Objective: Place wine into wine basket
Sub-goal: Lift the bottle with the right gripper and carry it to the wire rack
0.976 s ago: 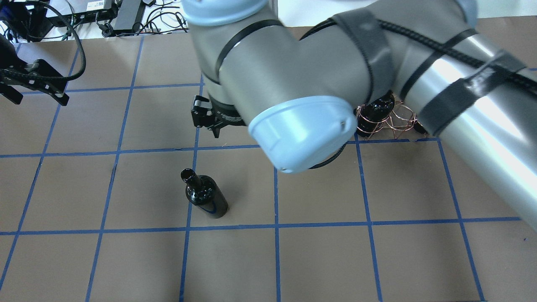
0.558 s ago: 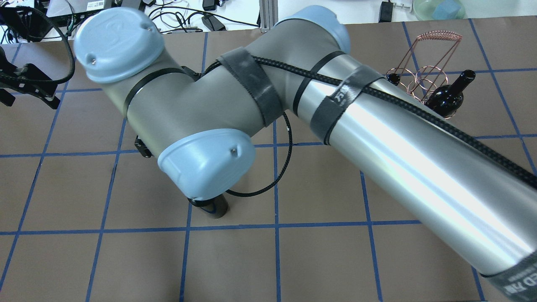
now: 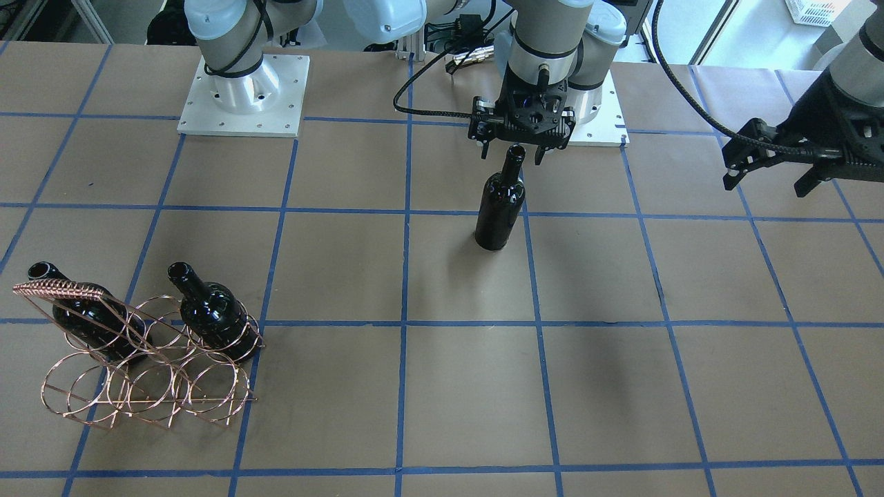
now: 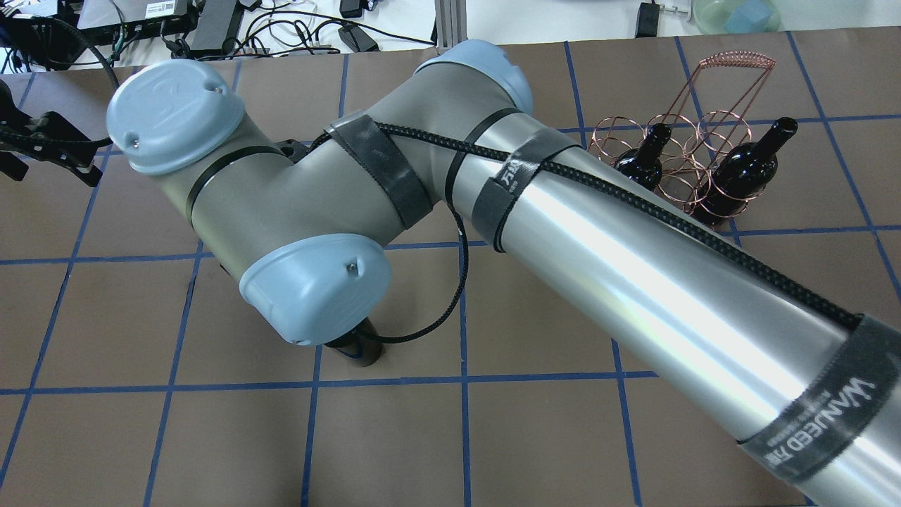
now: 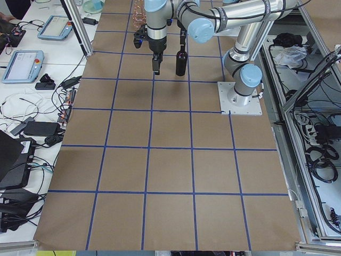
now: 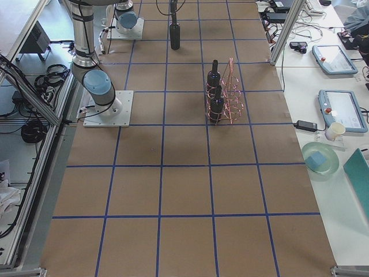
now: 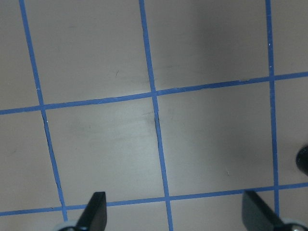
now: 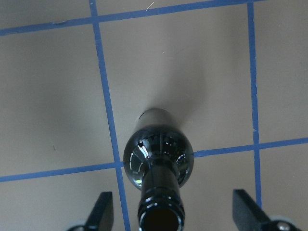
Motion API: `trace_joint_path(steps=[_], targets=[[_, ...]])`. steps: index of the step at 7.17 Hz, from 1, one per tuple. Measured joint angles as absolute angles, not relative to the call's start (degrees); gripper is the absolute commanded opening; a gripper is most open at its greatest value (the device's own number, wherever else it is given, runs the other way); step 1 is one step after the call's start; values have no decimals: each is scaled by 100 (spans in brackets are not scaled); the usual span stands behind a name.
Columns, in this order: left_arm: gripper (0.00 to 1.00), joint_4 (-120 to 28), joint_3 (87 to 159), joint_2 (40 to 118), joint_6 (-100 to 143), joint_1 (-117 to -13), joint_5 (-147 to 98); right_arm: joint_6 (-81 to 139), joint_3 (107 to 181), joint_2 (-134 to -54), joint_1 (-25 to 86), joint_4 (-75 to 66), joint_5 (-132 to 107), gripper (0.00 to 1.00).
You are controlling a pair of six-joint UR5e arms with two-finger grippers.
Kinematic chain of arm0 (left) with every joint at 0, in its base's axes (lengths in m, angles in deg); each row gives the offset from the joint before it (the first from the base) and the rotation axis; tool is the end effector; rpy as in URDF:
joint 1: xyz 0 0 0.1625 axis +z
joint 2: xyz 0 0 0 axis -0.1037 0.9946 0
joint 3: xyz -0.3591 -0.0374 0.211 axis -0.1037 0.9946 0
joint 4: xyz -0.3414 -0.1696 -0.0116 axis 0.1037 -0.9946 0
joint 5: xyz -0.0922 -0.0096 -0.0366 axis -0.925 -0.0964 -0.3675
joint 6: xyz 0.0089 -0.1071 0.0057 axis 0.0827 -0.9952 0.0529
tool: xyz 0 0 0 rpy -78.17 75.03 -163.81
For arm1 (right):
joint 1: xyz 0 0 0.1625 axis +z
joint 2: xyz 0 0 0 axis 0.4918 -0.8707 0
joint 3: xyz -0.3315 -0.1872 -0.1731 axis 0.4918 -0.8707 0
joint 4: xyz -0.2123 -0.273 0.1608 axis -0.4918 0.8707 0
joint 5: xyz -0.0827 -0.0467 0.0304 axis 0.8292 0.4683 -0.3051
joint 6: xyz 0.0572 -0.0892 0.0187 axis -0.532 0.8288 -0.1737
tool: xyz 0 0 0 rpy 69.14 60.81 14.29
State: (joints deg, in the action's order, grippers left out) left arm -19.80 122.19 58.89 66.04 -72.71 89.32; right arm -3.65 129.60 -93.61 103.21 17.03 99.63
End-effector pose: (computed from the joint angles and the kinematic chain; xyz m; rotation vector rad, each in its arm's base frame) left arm 0.0605 -0.4663 0.4792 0.1761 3.0909 0.0146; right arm 0.5052 -0.3490 0.3863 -0.1808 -3.1318 -0.0399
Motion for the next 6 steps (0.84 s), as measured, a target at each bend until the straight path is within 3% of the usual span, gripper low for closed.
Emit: trace_joint_path(steps=[2,6], targets=[[100,-1979,12224,5896,6605,-7269,8935,-327,13060,-9339,10291,1865,9938,47],[100,-1979,12225,5908,6605,-7268,8941,-350,13076,-9361,10242,1901,9969,13]])
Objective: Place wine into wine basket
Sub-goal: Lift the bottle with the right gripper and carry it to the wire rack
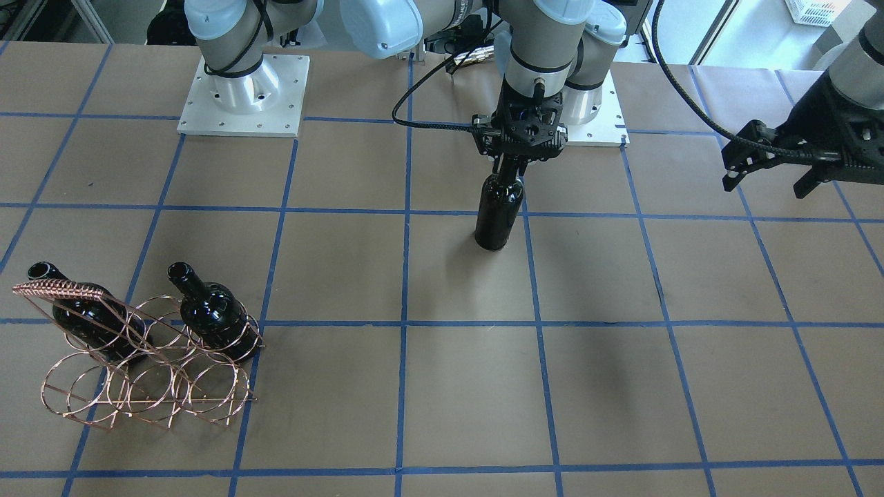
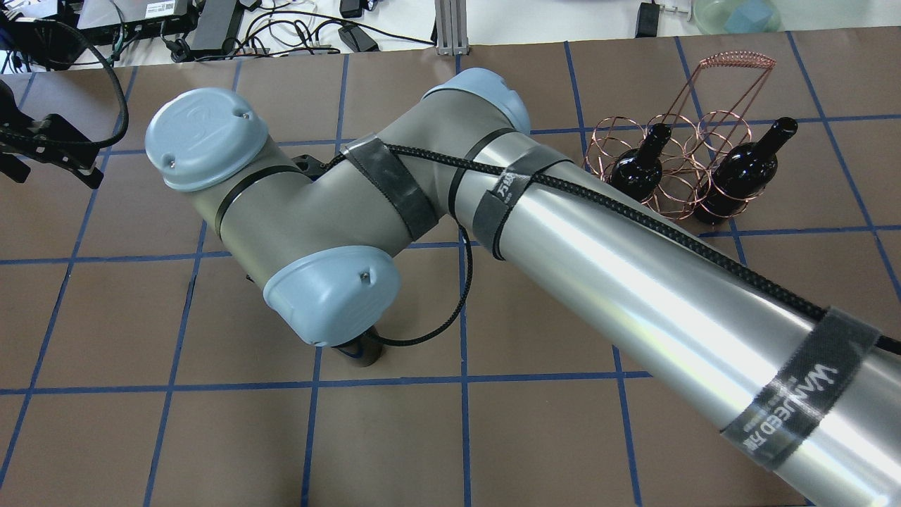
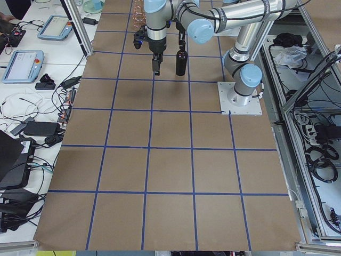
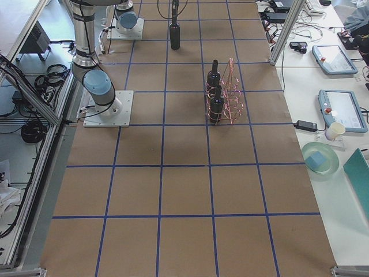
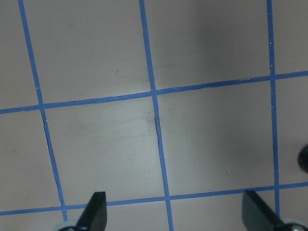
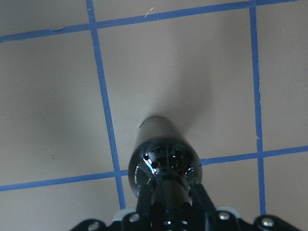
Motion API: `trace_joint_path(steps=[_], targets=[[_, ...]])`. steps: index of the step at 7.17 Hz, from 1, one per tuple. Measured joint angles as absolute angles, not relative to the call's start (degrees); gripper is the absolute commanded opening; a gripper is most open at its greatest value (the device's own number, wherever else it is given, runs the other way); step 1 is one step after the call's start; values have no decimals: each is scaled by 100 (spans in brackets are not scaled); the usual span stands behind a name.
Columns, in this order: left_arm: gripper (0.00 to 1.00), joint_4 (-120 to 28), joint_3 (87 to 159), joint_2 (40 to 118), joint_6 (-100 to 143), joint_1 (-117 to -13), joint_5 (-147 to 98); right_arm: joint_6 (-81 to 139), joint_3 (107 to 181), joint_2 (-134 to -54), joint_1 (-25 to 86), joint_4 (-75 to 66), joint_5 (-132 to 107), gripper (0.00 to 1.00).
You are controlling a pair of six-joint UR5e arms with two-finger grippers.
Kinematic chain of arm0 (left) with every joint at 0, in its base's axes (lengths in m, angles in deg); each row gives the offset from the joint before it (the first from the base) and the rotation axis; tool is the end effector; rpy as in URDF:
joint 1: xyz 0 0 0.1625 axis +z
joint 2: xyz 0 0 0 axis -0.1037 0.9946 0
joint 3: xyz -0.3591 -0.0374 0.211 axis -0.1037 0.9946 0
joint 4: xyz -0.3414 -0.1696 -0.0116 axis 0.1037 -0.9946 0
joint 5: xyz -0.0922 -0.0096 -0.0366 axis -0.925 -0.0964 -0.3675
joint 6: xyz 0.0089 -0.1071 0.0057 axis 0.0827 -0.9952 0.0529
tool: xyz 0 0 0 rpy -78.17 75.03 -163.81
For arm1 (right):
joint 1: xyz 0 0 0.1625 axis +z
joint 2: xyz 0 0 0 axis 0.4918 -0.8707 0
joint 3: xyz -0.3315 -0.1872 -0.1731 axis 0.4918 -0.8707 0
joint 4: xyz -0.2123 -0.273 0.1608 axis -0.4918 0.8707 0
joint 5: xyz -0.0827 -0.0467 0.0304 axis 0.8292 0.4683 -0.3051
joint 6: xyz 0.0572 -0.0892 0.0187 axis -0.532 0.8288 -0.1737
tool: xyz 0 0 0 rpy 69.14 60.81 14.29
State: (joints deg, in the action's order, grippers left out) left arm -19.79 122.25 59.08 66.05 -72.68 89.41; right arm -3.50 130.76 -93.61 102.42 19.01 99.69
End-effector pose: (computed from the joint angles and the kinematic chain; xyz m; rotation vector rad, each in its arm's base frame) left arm 0.0613 -0.4671 0.4772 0.1757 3.0913 0.0216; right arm 0.5004 -0.3562 0.3805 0.1980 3.1299 0.0230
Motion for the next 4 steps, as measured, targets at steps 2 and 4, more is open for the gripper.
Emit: trace_joint_path(steps=[2,4], targets=[[100,-1979,12225,5908,6605,-7266,8931,-341,13071,-9431,10204,1903,9981,7],[100,-1979,12225,5914,6603,-7267,8925,-25,13071,-9875,9763,1702,10057,7]])
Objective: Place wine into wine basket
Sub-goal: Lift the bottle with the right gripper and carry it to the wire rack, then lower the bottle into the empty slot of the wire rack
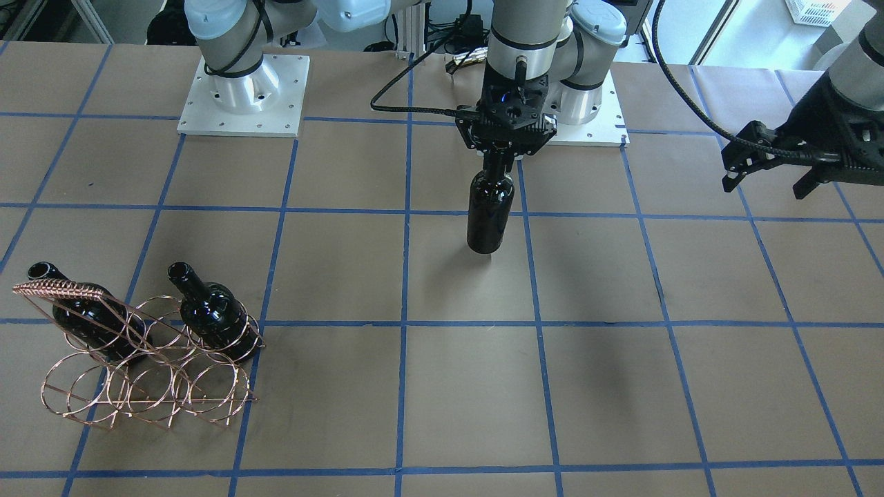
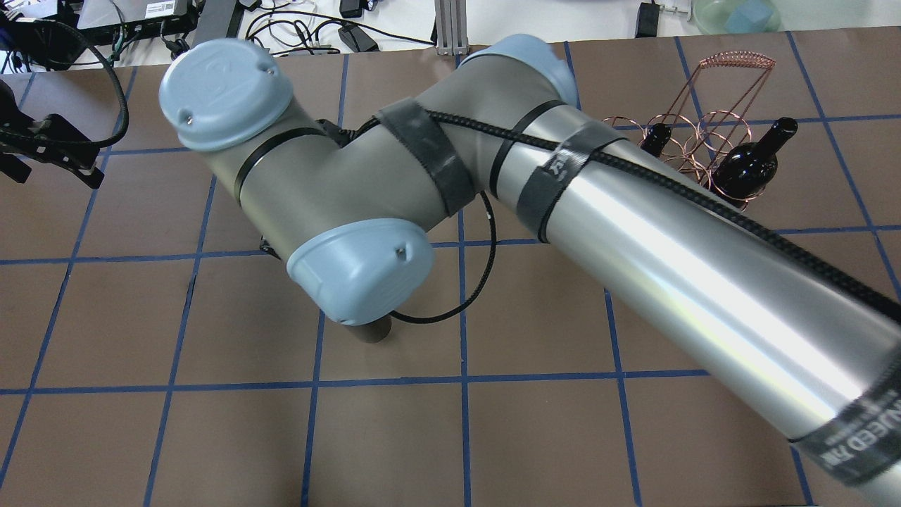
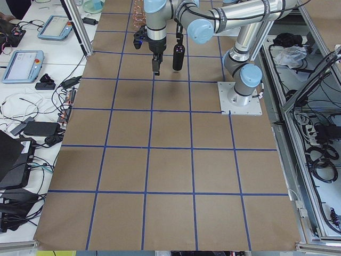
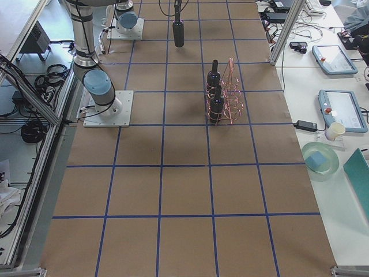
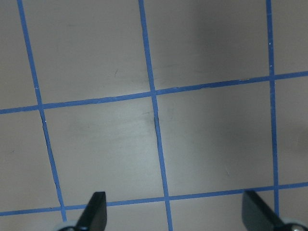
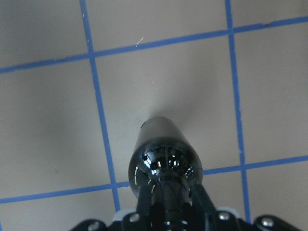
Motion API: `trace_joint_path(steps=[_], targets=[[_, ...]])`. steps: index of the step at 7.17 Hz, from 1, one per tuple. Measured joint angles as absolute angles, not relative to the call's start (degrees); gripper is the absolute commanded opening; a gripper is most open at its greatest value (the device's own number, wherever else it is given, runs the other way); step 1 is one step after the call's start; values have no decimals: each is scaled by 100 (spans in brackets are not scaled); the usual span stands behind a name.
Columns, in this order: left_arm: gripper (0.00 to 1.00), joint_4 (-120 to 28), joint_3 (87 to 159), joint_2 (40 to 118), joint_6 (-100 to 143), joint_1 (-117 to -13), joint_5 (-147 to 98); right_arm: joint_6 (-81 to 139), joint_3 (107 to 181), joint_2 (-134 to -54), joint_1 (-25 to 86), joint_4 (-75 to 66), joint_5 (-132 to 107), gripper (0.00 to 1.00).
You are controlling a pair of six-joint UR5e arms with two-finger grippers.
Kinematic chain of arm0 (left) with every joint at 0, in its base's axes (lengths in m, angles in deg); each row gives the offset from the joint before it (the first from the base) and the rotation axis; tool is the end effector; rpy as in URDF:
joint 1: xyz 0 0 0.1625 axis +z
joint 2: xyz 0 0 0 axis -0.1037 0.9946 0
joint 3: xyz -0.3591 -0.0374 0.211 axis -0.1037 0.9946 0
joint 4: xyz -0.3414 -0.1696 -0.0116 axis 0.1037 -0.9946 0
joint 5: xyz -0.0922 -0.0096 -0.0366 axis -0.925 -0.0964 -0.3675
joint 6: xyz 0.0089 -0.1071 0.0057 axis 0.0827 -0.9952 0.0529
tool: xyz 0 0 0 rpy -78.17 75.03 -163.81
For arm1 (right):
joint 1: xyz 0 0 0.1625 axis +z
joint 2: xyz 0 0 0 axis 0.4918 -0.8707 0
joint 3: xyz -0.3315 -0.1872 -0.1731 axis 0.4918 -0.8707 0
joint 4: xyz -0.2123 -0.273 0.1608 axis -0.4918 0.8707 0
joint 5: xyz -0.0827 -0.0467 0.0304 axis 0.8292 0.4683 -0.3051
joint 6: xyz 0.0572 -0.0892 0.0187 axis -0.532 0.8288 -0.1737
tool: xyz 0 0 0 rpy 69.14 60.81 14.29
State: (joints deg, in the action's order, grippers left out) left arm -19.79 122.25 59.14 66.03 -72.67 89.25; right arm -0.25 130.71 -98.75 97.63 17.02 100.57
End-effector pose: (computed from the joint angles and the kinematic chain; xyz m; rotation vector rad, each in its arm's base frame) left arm 0.0613 -0.4675 0.4767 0.1751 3.0943 0.0211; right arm 0.4523 -0.3776 0.4300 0.2380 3.1001 -0.0587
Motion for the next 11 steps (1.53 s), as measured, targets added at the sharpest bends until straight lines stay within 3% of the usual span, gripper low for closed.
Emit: trace_joint_path(steps=[3,11], targets=[[100,-1979,12225,5917,6550,-7285,8860,1721,13079,-10761,8212,811,10347,6],[100,-2031,12225,5712,5675,-7938,8656,5632,13152,-11376,5290,269,10514,0]])
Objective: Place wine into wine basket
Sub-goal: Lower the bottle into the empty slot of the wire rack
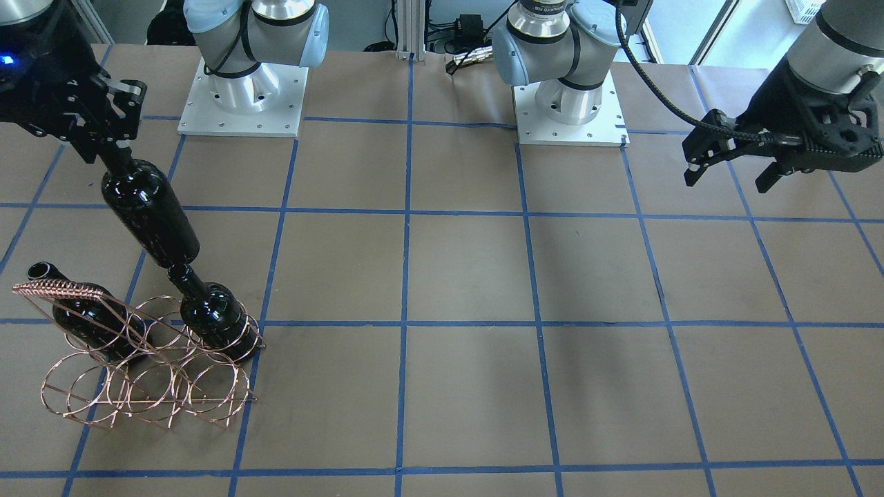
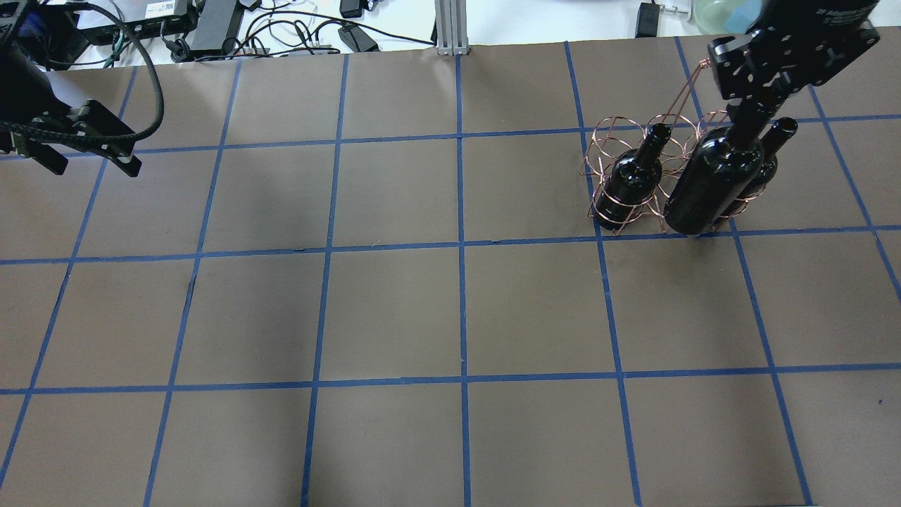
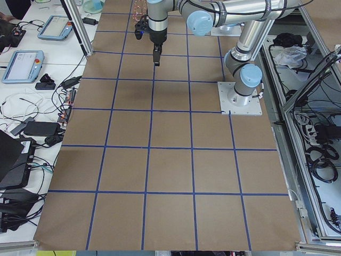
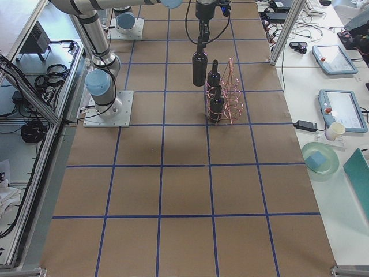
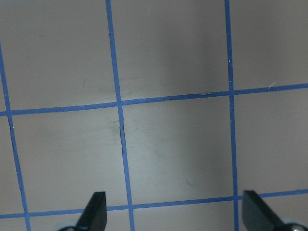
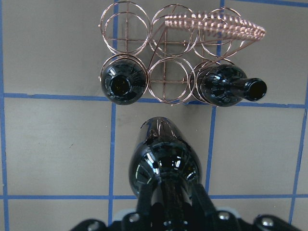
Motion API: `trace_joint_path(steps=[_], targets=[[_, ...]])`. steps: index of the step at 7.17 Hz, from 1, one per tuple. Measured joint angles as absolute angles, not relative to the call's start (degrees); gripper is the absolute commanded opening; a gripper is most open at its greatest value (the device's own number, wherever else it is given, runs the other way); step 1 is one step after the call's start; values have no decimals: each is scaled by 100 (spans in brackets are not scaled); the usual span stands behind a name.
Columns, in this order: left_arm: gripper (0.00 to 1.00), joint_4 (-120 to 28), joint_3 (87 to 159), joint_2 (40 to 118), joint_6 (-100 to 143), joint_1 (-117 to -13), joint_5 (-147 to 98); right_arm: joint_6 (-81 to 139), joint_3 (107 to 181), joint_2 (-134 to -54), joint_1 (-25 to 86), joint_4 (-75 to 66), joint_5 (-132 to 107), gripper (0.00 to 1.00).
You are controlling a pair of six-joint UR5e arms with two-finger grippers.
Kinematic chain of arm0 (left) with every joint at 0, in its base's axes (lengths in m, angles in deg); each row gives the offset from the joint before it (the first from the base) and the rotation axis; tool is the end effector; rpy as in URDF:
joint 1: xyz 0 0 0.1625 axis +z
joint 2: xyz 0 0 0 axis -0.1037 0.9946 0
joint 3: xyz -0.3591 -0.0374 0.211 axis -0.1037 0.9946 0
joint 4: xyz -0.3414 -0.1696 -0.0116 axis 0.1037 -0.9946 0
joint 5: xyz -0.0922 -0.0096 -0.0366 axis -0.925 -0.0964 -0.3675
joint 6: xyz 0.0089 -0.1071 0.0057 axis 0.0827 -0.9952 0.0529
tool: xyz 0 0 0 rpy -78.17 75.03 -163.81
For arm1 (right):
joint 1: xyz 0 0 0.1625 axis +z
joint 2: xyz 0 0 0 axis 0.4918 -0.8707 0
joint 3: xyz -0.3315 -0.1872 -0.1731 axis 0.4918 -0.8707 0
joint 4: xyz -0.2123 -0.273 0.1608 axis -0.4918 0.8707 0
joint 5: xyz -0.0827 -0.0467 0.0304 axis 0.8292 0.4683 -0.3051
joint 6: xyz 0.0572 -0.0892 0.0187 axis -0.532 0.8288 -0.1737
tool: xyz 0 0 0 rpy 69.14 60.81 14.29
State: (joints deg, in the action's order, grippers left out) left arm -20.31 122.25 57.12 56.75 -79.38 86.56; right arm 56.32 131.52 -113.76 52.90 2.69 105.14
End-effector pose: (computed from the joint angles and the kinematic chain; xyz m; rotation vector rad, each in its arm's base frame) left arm -0.0021 -0.4611 0.4915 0.1071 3.1318 -0.0504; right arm 0.0619 -0.4751 0.5340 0.0787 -3.0529 0.0513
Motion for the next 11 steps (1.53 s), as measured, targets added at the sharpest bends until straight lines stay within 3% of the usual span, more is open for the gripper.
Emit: trace_joint_path(steps=[6,11], targets=[[100,-1984,12252,5550,3750,-9276,8646,6239,13151,-10733,4890,1464,10147,0],[100,-1964,12259,5548,3512,-9643,8666,6282,13153,-10582,4883,1306,10138,0]])
